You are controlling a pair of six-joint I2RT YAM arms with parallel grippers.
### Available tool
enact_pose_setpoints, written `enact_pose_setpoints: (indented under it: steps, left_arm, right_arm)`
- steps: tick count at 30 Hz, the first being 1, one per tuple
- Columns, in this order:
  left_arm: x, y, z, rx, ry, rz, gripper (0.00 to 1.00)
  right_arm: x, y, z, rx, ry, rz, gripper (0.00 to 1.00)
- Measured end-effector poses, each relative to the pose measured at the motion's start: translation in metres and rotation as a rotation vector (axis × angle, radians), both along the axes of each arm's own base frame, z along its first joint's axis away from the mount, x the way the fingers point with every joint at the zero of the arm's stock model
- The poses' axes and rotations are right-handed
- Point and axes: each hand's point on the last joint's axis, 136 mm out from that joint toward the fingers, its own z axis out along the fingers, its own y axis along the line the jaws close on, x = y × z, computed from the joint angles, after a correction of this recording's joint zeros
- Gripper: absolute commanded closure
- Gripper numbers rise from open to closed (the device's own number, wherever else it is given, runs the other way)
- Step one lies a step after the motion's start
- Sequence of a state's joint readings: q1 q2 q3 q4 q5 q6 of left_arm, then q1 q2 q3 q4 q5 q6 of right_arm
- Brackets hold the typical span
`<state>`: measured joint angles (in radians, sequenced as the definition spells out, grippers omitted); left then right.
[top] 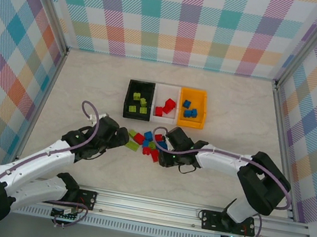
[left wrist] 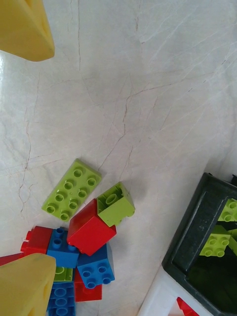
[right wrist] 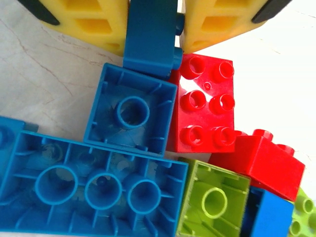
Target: Sort the legos into containers by color
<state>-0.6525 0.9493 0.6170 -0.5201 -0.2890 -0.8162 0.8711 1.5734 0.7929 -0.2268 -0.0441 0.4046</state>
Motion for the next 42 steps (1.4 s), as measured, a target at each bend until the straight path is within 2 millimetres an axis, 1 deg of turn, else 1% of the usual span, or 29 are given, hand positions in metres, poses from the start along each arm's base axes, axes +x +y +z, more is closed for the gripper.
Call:
enact_pose_setpoints:
  steps: [2, 4, 6, 8, 9, 11, 13, 16, 17, 19, 20, 22, 24, 26, 27, 29, 31, 35, 38, 42]
  left_arm:
    - [0.000, -0.001, 0.000, -0.002, 0.002, -0.003, 0.00]
    - [-0.001, -0.001, -0.001, -0.006, 0.006, -0.006, 0.00]
    - [-0.001, -0.002, -0.002, -0.009, 0.008, -0.010, 0.00]
    - [-0.002, -0.003, -0.003, -0.014, 0.013, -0.016, 0.00]
    - [-0.002, -0.004, -0.002, -0.019, 0.013, -0.019, 0.00]
    - [0.000, -0.008, -0.001, -0.033, 0.006, -0.025, 0.00]
    - [0.000, -0.010, -0.002, -0.037, 0.008, -0.031, 0.00]
    - [0.000, -0.013, -0.007, -0.036, 0.029, -0.041, 0.00]
    - [-0.001, -0.013, -0.008, -0.033, 0.035, -0.046, 0.00]
    - [-0.001, -0.014, -0.011, -0.028, 0.044, -0.055, 0.00]
    - [-0.002, -0.015, -0.011, -0.025, 0.046, -0.062, 0.00]
    - [-0.003, -0.018, -0.012, -0.027, 0.051, -0.080, 0.00]
    - [-0.003, -0.021, -0.012, -0.023, 0.057, -0.097, 0.00]
    - [-0.001, -0.026, -0.011, -0.014, 0.064, -0.122, 0.00]
    - [0.001, -0.029, -0.010, -0.007, 0.070, -0.136, 0.00]
    - [0.006, -0.035, -0.006, 0.006, 0.075, -0.162, 0.00]
    - [0.012, -0.043, -0.002, 0.015, 0.079, -0.192, 0.00]
    - [0.026, -0.063, 0.006, 0.032, 0.085, -0.260, 0.01]
    - [0.037, -0.082, 0.007, 0.059, 0.094, -0.322, 0.08]
    - [0.051, -0.107, -0.001, 0.127, 0.129, -0.400, 0.10]
  right_arm:
    - [0.001, -0.002, 0.004, -0.003, -0.012, -0.004, 0.78]
    - [0.003, -0.005, 0.014, 0.005, -0.034, -0.014, 0.79]
    - [0.007, -0.008, 0.034, 0.040, -0.070, -0.030, 0.79]
    - [0.020, -0.017, 0.061, 0.096, -0.126, -0.075, 0.80]
    - [0.028, -0.022, 0.071, 0.116, -0.146, -0.100, 0.80]
    - [0.055, -0.040, 0.094, 0.147, -0.192, -0.180, 0.81]
    - [0.084, -0.054, 0.109, 0.160, -0.226, -0.251, 0.80]
    - [0.136, -0.071, 0.122, 0.153, -0.257, -0.343, 0.80]
    - [0.154, -0.072, 0.122, 0.148, -0.261, -0.363, 0.80]
    - [0.182, -0.073, 0.117, 0.137, -0.254, -0.386, 0.79]
    - [0.196, -0.072, 0.111, 0.126, -0.244, -0.397, 0.79]
    - [0.216, -0.070, 0.098, 0.102, -0.224, -0.410, 0.76]
    - [0.233, -0.070, 0.084, 0.074, -0.199, -0.425, 0.68]
    - [0.245, -0.072, 0.072, 0.051, -0.177, -0.437, 0.53]
    - [0.248, -0.073, 0.068, 0.044, -0.165, -0.443, 0.44]
    - [0.252, -0.074, 0.065, 0.041, -0.150, -0.451, 0.36]
    - [0.253, -0.073, 0.067, 0.048, -0.146, -0.451, 0.33]
    - [0.250, -0.071, 0.079, 0.079, -0.157, -0.445, 0.32]
    - [0.231, -0.073, 0.091, 0.104, -0.172, -0.432, 0.32]
    - [0.201, -0.076, 0.105, 0.138, -0.197, -0.410, 0.32]
